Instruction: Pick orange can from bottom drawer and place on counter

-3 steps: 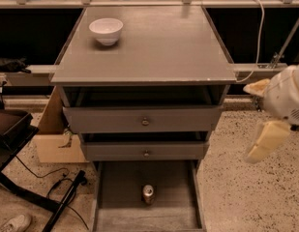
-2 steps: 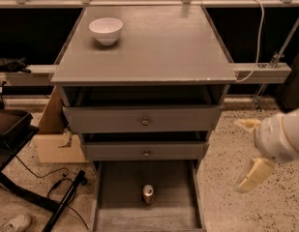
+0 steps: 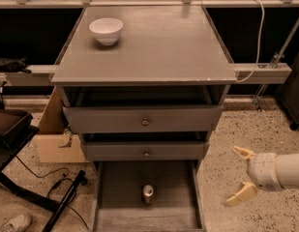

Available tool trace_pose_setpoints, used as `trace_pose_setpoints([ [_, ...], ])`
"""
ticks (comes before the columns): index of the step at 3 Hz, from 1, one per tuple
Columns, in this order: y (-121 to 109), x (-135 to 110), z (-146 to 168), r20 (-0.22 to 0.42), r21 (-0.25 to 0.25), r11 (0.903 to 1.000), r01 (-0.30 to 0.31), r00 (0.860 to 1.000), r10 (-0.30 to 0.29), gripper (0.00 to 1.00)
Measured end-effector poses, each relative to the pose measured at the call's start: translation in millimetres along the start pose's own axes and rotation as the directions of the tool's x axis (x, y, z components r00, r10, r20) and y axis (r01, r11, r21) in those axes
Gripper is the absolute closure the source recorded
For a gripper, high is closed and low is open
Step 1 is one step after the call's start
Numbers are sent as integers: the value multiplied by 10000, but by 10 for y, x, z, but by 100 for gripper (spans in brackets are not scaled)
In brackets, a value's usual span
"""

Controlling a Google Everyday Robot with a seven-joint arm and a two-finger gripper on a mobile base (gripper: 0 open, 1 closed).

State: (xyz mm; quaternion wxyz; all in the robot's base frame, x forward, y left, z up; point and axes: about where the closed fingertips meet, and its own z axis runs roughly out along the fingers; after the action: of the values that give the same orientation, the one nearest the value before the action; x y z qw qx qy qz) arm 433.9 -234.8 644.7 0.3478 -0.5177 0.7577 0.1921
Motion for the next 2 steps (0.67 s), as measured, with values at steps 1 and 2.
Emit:
trace_pose_setpoints([
  [1, 36, 90, 109, 124, -201, 9996, -221, 9997, 224, 0],
  [2, -8, 202, 271, 317, -469, 9976, -504, 9981, 519, 0],
])
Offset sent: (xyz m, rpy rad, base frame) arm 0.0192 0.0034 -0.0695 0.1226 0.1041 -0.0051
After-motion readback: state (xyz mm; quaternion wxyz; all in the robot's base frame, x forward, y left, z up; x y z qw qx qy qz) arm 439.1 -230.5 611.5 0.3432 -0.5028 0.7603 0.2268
